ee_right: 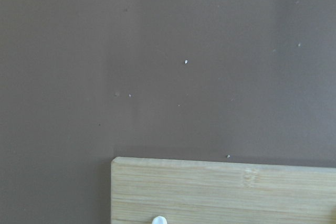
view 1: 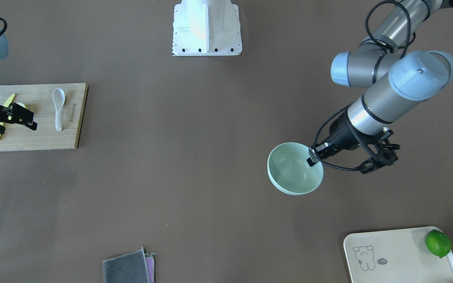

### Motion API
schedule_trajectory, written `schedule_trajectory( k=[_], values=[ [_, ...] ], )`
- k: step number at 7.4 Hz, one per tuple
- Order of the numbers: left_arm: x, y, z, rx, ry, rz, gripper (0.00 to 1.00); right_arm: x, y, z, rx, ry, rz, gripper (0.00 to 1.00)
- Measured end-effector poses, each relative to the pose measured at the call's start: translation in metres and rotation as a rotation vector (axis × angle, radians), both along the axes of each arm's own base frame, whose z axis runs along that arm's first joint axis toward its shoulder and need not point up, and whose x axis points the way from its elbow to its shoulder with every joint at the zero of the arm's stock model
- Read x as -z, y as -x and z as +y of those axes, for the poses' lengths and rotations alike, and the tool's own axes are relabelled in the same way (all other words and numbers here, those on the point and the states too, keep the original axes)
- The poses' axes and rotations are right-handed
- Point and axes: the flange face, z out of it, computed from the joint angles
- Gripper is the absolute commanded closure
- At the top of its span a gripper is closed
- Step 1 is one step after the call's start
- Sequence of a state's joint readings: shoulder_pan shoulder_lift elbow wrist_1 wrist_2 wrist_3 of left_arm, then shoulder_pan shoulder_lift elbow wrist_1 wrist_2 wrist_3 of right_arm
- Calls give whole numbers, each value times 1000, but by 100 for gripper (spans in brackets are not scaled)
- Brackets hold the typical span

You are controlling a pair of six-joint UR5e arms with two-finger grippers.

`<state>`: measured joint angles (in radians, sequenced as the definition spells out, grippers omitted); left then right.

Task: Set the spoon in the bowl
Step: 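Carry the green bowl to table center with left gripper while right gripper descends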

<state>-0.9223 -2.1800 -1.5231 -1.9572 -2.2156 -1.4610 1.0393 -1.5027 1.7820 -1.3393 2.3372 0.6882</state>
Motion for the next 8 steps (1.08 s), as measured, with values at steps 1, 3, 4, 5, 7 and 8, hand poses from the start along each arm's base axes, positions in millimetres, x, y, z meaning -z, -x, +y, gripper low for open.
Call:
schedule_trajectory(
  k=[1,3,4,5,7,8],
  values=[
    [19,-32,15,12,3,4,100,-2,20,9,22,4,18,0],
    [43,-99,60,-8,-25,-17,100,-6,47,24,63,1,42,0],
    [53,-132,84,-21,-43,-43,100,-8,53,29,77,2,48,0],
    [55,-153,101,-32,-53,-62,100,-11,58,35,91,4,51,0],
    [47,-186,126,-61,-67,-98,100,-14,65,43,111,7,54,0],
    [43,-199,135,-71,-76,-112,100,-16,67,45,116,11,57,0]
  ],
)
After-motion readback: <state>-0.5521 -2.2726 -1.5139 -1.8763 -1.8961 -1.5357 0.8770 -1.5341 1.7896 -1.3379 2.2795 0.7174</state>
